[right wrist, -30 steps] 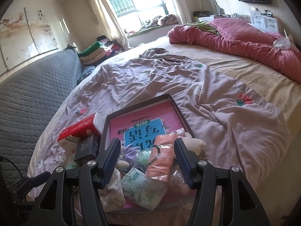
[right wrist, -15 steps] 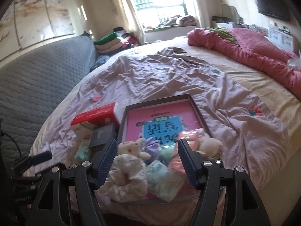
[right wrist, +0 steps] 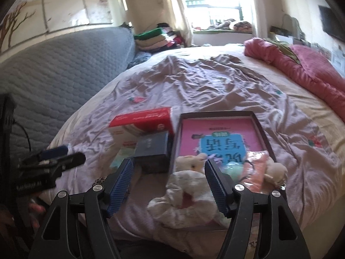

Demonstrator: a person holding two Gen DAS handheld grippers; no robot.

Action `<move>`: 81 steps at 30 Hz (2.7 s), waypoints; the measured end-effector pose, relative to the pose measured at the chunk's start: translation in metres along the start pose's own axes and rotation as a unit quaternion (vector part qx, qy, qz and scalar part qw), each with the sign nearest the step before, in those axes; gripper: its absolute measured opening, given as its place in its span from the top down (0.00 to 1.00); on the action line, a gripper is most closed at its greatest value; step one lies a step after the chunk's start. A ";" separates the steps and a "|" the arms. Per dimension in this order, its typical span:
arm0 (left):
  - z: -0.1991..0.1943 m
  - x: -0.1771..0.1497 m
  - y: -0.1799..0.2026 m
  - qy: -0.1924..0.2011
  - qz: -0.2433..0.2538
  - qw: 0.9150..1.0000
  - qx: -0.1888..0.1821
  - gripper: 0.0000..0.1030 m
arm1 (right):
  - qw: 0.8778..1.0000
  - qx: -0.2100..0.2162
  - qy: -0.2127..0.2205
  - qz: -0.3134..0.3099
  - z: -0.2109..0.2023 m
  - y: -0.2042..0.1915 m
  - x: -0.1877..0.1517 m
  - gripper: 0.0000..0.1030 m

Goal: Organize soft objects
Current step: 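Move both open tools back toward the pile beside the tray, then grasp the white green-printed packet with the left tool while the right tool grasps the leopard-print cloth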

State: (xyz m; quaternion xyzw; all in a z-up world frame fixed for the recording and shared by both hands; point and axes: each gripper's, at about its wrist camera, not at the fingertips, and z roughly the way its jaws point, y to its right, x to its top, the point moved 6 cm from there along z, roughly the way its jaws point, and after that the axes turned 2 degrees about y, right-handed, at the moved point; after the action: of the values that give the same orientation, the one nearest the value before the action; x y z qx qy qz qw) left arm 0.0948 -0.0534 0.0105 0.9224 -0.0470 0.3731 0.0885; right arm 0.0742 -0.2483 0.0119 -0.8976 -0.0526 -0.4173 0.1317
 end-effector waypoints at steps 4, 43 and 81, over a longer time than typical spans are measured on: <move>-0.001 0.002 -0.020 0.000 -0.013 1.000 0.010 0.29 | 1.000 0.015 -0.006 -0.017 0.007 -0.020 -0.003 0.28; 0.073 -0.020 -0.070 -0.082 -0.080 0.993 -0.017 0.29 | 0.982 0.106 -0.117 -0.103 0.118 -0.114 -0.072 0.27; 0.190 -0.027 -0.046 -0.228 -0.008 0.970 -0.087 0.48 | 0.973 0.092 -0.176 -0.122 0.175 -0.120 -0.084 0.26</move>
State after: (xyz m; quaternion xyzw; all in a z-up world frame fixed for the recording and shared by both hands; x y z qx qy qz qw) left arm 0.2123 -0.0454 -0.1484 0.9722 -0.0908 0.1467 0.1584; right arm 0.1240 -0.0832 -0.1370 -0.9279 -0.2218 -0.2591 0.1506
